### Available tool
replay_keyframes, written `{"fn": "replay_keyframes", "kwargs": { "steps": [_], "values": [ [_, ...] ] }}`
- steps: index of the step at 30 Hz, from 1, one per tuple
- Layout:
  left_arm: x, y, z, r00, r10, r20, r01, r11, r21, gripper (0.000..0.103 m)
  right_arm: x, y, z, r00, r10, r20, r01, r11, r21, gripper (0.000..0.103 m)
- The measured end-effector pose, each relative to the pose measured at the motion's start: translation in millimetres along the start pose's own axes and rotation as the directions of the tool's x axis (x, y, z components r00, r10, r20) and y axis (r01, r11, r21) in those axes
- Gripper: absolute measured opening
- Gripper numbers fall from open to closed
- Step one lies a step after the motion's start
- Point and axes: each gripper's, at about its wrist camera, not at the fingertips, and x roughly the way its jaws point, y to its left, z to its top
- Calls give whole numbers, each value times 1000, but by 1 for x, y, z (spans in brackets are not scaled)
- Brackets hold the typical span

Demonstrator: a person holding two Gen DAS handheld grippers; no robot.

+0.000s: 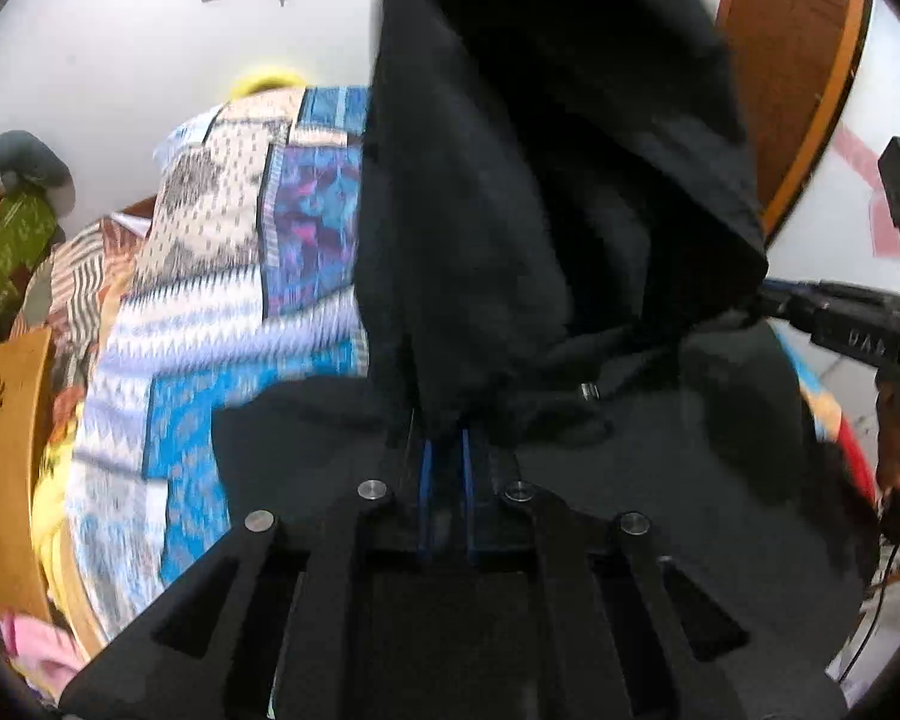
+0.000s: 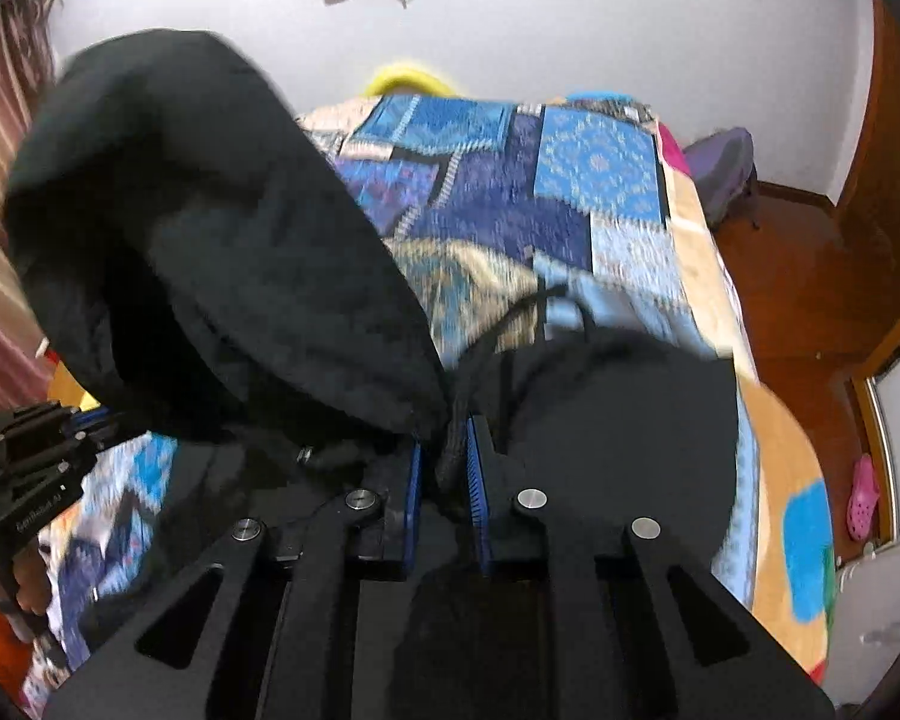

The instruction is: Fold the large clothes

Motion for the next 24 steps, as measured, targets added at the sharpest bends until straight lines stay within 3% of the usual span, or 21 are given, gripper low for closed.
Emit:
{"fn": "replay_keyframes", "kwargs": {
  "steps": [6, 10, 13, 15, 17, 19, 21, 24],
  "values": [
    [-22, 16, -65, 998, 30, -56, -32, 999, -27, 26, -17, -12, -38, 999, -39, -29, 39, 999, -6, 13],
    [-37, 28, -90, 990, 115, -83, -116, 993, -11, 26, -31, -27, -49, 998, -40, -41, 43, 998, 54, 14],
    [-53, 35, -93, 991, 123, -57, -124, 992, -19, 31, -41, -23, -52, 999, -33, -25, 35, 998, 59, 14],
    [-64, 36, -90, 992, 123, -22, -123, 992, -35, 43, -48, -14, -52, 999, -37, -14, 37, 999, 37, 14],
    [-74, 36, -83, 992, 122, 26, -121, 992, -45, 46, -56, 0, -53, 1000, -28, 7, 28, 1000, 8, 15],
    [-79, 31, -76, 993, 109, 47, -106, 993, -46, 46, -61, 19, -50, 1000, 1, 26, 0, 999, -33, 23],
    [-76, 29, -73, 994, 90, 54, -88, 995, -50, 48, -66, 35, -49, 998, 23, 50, -20, 997, -70, 44],
    [-62, 21, -72, 997, 62, 41, -60, 997, -50, 48, -66, 60, -52, 996, 36, 83, -24, 989, -144, 52]
  ]
}}
